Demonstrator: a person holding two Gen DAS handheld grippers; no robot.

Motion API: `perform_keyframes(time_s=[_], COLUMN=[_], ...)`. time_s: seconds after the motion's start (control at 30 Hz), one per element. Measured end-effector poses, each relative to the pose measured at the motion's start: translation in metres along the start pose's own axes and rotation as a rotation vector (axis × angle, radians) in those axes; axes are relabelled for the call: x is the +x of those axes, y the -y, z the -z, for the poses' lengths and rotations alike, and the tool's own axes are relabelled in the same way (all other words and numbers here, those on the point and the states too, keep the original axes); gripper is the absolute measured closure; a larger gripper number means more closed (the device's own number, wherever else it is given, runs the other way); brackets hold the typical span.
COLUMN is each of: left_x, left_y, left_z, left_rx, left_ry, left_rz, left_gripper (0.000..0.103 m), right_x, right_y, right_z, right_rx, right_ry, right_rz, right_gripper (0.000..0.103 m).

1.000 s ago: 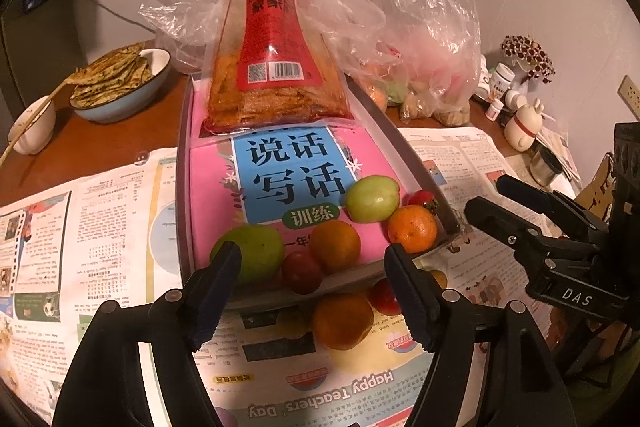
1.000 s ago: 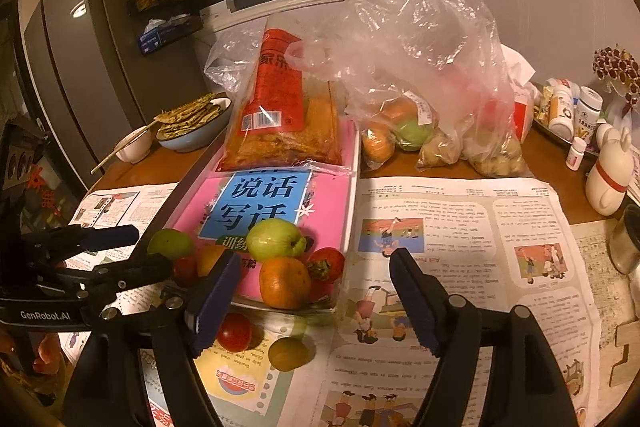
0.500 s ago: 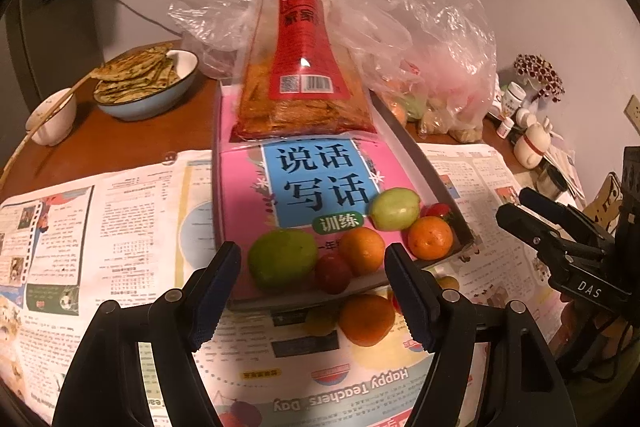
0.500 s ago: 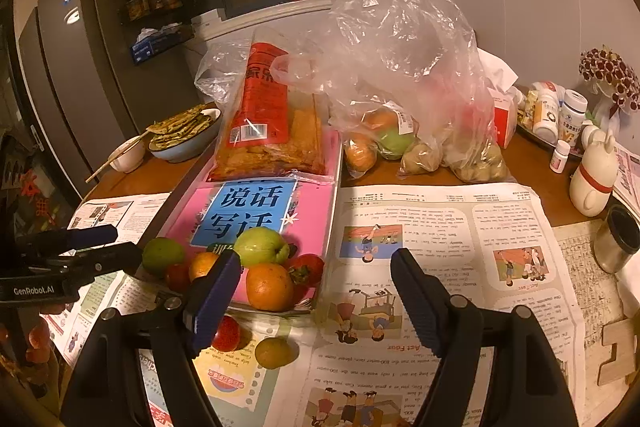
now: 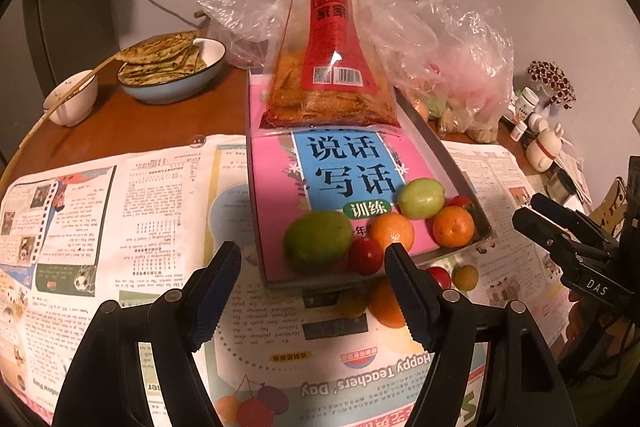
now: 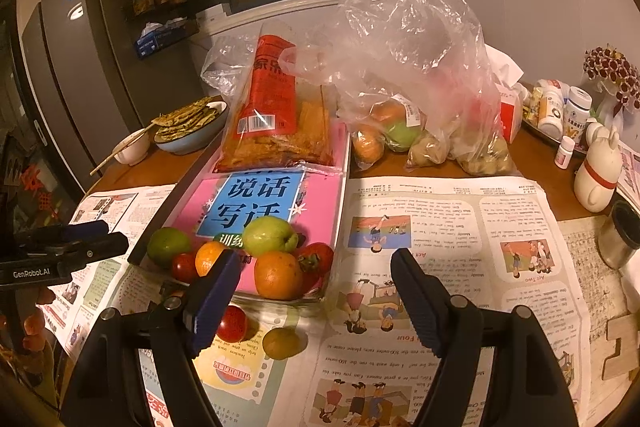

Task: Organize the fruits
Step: 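Move both open tools toward the loose fruits on the newspaper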

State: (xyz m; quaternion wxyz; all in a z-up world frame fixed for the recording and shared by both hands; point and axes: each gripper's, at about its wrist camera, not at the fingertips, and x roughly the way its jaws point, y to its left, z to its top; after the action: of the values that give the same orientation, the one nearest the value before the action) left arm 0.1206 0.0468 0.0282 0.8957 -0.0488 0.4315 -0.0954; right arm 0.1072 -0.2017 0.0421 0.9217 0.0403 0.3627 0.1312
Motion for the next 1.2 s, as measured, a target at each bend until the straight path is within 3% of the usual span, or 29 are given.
perform_keyframes(time_s=[0.57,1.2], left_x=[-0.011,0.007], left_y=[0.031,0.056], left_z=[0.014,0.033], left_rx=[0.092,0.153], left_ry=[0.007,-0.071], left_rz=[0.068,0.094], left_gripper=[0.027,0.027], right_x=[0.003,0.011], right_y=[-0.003,-0.008], right_z=[0.018,0.035], right_rx=[-0.012,-0.035], right_ry=[-0.043,-0.1], right_rz=[-0.011,-0.025], right_gripper=[0.026,0.026])
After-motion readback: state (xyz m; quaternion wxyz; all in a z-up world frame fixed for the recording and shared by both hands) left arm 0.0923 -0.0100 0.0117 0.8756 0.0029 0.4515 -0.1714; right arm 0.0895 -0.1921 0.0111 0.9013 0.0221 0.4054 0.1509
